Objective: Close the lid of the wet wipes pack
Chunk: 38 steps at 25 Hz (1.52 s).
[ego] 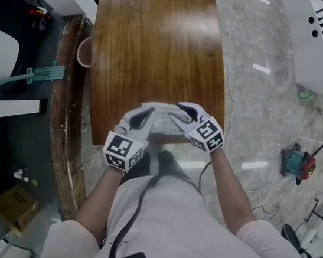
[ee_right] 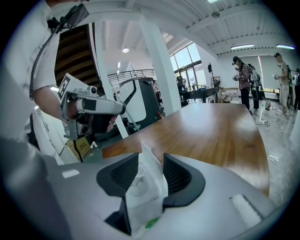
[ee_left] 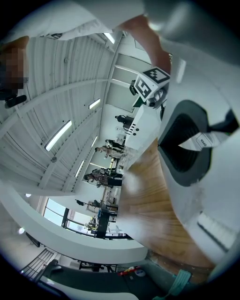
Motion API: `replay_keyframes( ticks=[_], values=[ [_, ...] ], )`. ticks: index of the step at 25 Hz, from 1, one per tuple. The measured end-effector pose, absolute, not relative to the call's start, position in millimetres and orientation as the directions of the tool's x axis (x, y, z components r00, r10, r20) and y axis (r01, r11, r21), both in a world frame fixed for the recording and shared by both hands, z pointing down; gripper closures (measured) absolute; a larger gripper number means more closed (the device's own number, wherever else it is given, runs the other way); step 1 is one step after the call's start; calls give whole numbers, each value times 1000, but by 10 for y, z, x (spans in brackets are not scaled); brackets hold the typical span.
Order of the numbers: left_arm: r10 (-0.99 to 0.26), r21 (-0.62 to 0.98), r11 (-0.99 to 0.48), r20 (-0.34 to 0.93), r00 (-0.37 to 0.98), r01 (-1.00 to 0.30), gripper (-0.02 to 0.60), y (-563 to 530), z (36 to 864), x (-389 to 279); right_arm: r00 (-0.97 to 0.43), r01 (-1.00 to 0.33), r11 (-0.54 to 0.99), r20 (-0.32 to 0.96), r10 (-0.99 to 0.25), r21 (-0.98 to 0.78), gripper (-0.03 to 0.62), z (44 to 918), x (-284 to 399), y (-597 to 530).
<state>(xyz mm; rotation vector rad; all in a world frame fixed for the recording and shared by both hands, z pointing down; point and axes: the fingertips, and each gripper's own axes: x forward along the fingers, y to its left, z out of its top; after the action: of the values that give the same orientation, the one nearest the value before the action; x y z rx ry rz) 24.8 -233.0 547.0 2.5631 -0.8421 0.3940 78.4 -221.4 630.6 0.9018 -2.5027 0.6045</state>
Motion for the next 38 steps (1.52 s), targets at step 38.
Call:
replay_keyframes(
  ticks=[38],
  values=[
    [-555,252,-715,364,748,-652,580,-1672,5276,-62,-702,-643,735,549,-453,-215,421,6360,538,-1658]
  ],
)
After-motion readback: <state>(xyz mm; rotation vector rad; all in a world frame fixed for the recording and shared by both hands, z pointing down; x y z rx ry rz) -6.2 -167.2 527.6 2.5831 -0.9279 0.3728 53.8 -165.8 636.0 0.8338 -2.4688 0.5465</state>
